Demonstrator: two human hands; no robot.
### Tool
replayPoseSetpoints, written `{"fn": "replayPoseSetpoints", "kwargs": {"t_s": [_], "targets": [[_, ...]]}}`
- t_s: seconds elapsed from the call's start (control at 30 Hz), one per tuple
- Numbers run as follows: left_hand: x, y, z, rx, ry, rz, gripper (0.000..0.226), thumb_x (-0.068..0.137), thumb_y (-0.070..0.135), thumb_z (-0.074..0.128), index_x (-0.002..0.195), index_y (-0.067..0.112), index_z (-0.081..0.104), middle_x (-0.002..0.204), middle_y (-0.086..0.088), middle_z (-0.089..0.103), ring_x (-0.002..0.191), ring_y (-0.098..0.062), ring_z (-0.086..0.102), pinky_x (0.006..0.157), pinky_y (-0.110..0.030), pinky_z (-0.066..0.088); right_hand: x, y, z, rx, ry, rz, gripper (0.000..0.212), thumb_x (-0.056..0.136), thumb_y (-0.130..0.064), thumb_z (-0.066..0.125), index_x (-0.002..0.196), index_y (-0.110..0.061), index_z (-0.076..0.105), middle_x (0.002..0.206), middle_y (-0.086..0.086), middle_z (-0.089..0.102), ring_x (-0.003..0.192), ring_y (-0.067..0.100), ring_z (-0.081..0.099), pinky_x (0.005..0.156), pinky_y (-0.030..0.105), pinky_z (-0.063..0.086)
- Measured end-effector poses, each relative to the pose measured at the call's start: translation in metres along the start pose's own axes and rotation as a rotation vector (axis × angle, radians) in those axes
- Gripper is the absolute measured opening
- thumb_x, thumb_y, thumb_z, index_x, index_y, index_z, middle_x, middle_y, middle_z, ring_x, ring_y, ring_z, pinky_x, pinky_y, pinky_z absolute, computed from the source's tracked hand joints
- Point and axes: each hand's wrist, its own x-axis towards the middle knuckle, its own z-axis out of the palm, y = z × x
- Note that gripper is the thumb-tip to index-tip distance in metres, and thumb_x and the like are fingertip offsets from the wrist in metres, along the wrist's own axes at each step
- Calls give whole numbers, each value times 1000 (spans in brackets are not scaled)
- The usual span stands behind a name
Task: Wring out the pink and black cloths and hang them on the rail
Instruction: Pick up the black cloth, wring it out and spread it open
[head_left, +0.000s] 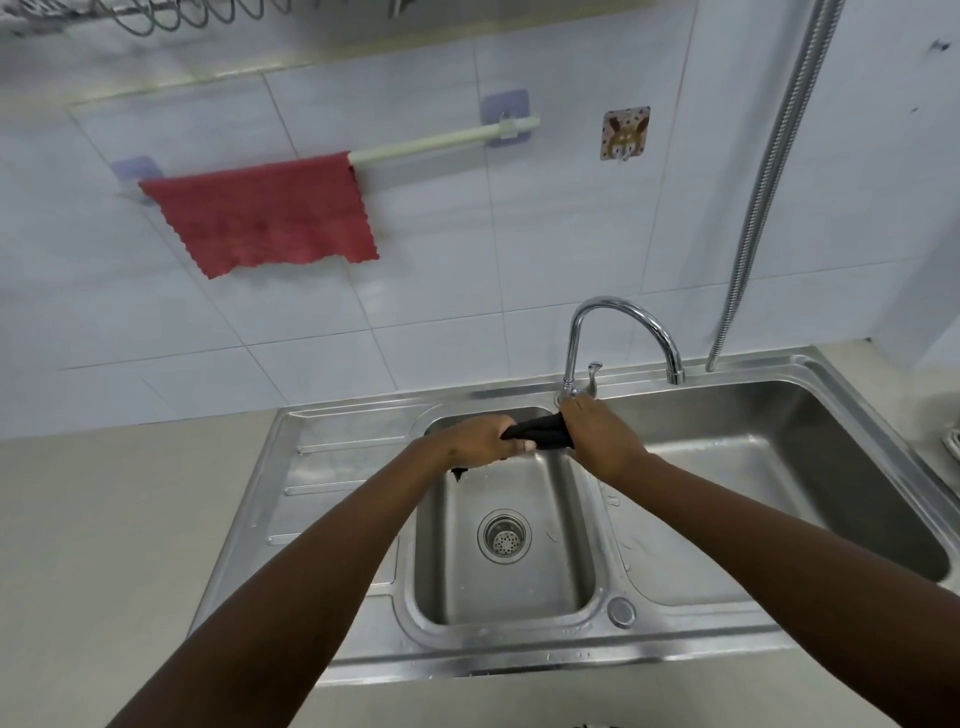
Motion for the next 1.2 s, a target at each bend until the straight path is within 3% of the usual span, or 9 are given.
{"fn": "replayPoseSetpoints", "kwargs": {"t_s": [0.1, 0.27, 0.4, 0.63, 0.73, 0.8, 0.9, 1.07, 1.2], "targets": [[-4, -2, -2, 34, 82, 59, 26, 87, 58, 51, 74, 36, 50, 67, 11, 53, 62, -8, 50, 58, -27, 37, 8, -5, -9, -8, 0, 22, 19, 78, -7, 53, 96, -12, 51, 98, 13, 62, 85, 33, 63, 64, 37, 45], [-6, -10, -1, 396, 351, 70, 29, 93, 48, 47, 90, 19, 51, 73, 3, 60, 68, -20, 57, 57, -33, 42, 20, -13, -26, -50, -122, 11, 17, 77, -31, 57, 86, -17, 62, 85, 5, 67, 82, 27, 65, 65, 31, 44], [-9, -11, -7, 502, 437, 96, 25, 96, 39, 47, 96, 15, 55, 80, -5, 63, 67, -22, 55, 54, -30, 34, 29, -17, -31, 27, -198, -8, 17, 78, -29, 56, 79, -13, 61, 79, 3, 58, 83, 24, 61, 66, 31, 46], [-15, -5, -33, -13, 98, 29, 28, 97, 45, 43, 75, 32, 54, 64, 13, 55, 60, -4, 53, 55, -19, 38, 25, -19, -39, 129, -94, -132, 41, 76, -22, 71, 111, -10, 52, 106, 13, 56, 94, 30, 59, 81, 42, 50], [-21, -1, -41, -239, -72, -18, 31, 95, 50, 44, 69, 47, 60, 53, 19, 52, 44, 1, 42, 45, -13, 36, 27, -22, -42, 75, -71, -185, 27, 81, 3, 50, 107, -3, 52, 104, 18, 58, 95, 35, 58, 79, 42, 45], [-19, -2, -43, -277, -136, -45, 20, 95, 45, 49, 78, 37, 57, 63, 13, 51, 48, -3, 41, 44, -15, 36, 28, -25, -40, 52, -82, -156, 29, 77, 10, 42, 102, -1, 52, 104, 20, 57, 96, 35, 57, 79, 43, 44], [-14, -3, -43, -55, -104, -29, 22, 97, 38, 48, 92, 17, 50, 73, 3, 49, 63, -11, 43, 55, -21, 36, 27, -25, -37, 93, -88, -109, 16, 80, 0, 48, 95, -3, 50, 98, 18, 60, 90, 33, 59, 73, 41, 45], [-16, -4, -31, 272, 141, 16, 27, 99, 34, 44, 104, 10, 56, 94, -9, 62, 80, -19, 51, 64, -30, 35, 25, -25, -36, 131, -130, -112, 18, 76, -22, 61, 77, -14, 45, 78, 5, 57, 70, 22, 55, 54, 28, 35], [-17, -8, -23, 462, 332, 44, 27, 98, 37, 43, 103, 13, 54, 81, 1, 53, 70, -18, 46, 51, -26, 26, 28, -28, -38, 66, -183, -90, 22, 77, -30, 68, 82, -13, 55, 86, 8, 66, 77, 22, 60, 63, 28, 39]]}}
